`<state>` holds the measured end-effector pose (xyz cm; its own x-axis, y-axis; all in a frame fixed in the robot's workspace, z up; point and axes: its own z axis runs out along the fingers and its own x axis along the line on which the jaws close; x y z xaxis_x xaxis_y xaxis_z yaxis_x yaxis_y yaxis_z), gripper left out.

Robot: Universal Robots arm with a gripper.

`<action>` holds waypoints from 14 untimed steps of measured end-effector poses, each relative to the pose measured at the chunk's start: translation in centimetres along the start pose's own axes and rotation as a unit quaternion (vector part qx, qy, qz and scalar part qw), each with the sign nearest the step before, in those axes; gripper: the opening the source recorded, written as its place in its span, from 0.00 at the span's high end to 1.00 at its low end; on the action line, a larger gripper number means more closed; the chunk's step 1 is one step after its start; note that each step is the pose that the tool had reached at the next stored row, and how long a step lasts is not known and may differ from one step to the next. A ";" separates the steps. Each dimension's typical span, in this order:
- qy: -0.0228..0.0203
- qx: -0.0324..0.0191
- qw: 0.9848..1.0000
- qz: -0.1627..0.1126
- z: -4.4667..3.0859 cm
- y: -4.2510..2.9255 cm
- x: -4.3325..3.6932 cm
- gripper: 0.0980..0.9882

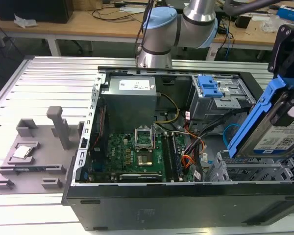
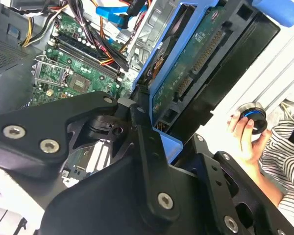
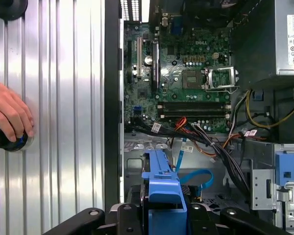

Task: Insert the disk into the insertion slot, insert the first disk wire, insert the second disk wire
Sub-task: 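Insert the disk into the insertion slot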

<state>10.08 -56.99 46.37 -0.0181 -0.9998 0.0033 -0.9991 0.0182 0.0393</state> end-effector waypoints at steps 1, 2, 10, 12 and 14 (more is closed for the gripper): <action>0.000 0.000 1.000 0.000 0.17 0.00 0.00 0.70; 0.000 0.000 1.000 0.000 0.36 -0.01 0.00 0.70; 0.000 0.000 1.000 0.000 0.99 -0.20 -0.79 0.70; 0.000 0.000 1.000 0.000 1.06 -0.22 -1.06 0.70; -0.001 0.000 1.000 0.000 1.21 -0.23 -1.13 0.70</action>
<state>10.29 -55.87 45.15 -0.0181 -0.9998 0.0023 -0.9991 0.0182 0.0395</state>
